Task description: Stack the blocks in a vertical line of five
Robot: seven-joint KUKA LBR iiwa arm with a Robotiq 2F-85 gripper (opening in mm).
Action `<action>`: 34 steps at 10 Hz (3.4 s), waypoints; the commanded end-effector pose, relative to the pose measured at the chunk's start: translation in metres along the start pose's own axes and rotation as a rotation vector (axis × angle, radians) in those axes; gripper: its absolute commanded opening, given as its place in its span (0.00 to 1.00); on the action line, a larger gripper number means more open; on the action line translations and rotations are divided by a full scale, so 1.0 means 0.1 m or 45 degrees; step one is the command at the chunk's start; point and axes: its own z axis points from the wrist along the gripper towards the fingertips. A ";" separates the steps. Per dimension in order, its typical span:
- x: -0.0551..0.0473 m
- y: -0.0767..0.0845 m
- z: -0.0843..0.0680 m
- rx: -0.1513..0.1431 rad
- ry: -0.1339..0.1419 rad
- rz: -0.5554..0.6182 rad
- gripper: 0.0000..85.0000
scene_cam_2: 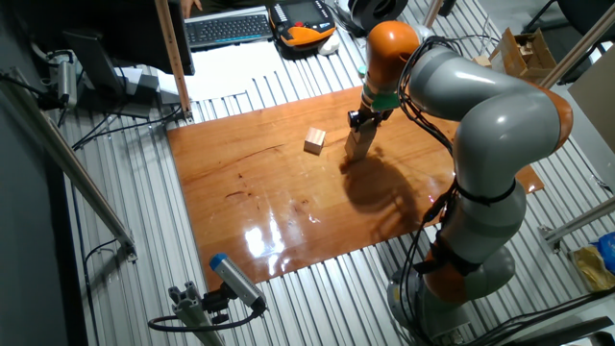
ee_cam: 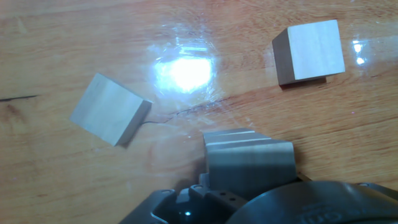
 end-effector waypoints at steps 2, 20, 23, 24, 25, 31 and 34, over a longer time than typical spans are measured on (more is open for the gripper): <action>0.00 -0.01 0.02 -0.005 -0.001 0.000 0.20; 0.01 -0.02 0.05 -0.002 -0.009 0.028 0.20; 0.01 -0.01 0.05 -0.006 -0.009 0.034 0.20; 0.01 -0.02 0.05 -0.006 -0.009 0.034 0.20; 0.01 -0.02 0.05 -0.006 -0.009 0.032 0.20; 0.01 -0.02 0.05 -0.016 -0.021 0.026 0.40; 0.01 -0.02 0.05 -0.014 -0.029 0.031 0.40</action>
